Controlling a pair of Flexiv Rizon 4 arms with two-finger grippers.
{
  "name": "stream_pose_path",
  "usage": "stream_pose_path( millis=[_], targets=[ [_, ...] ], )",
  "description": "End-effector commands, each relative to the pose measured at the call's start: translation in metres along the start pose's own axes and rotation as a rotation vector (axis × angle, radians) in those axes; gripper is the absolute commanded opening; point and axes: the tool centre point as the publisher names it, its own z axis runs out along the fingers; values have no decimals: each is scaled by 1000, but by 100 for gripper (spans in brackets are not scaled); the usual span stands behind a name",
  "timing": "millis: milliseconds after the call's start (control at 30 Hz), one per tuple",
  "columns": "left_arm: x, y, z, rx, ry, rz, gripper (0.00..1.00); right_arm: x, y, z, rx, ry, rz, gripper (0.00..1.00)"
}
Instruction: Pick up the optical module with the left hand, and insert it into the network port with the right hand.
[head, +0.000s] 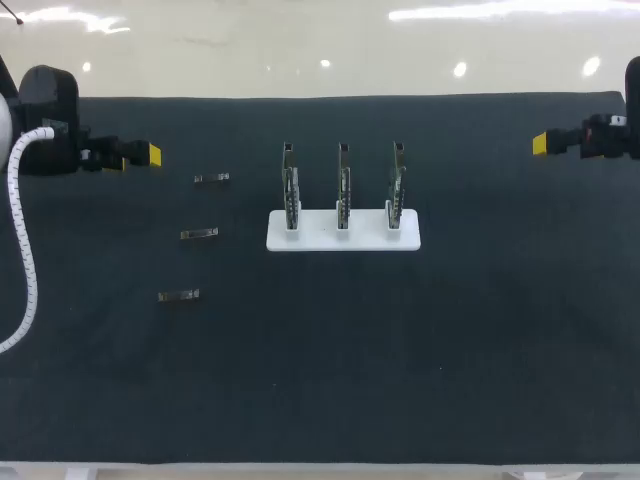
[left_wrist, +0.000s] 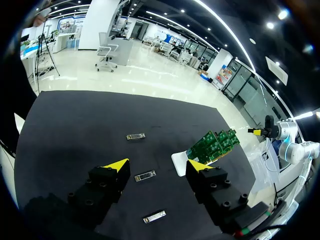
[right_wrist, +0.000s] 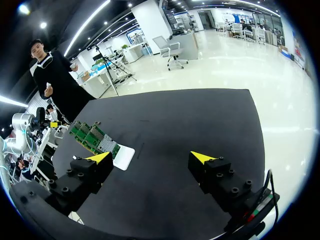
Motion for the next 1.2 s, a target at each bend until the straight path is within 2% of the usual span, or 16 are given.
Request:
stream_pose_path(
  millis=[33, 633, 833, 967, 1033, 1200],
  targets=[
    [-1, -1, 1, -5, 4, -1, 100, 0, 1, 0, 3, -1, 1, 100],
    [-1, -1, 1, -5, 4, -1, 100, 0, 1, 0, 3, -1, 1, 100],
    [11, 0, -1, 15, 91, 183, 100, 0, 1, 0, 3, -1, 1, 100],
    [18, 3, -3, 31, 128, 262, 100, 0, 1, 0, 3, -1, 1, 100],
    [20, 5, -5, 36, 187, 315, 100, 0, 1, 0, 3, -1, 1, 100],
    [24, 9, -12, 55, 277, 442, 100, 0, 1, 0, 3, -1, 1, 100]
  ],
)
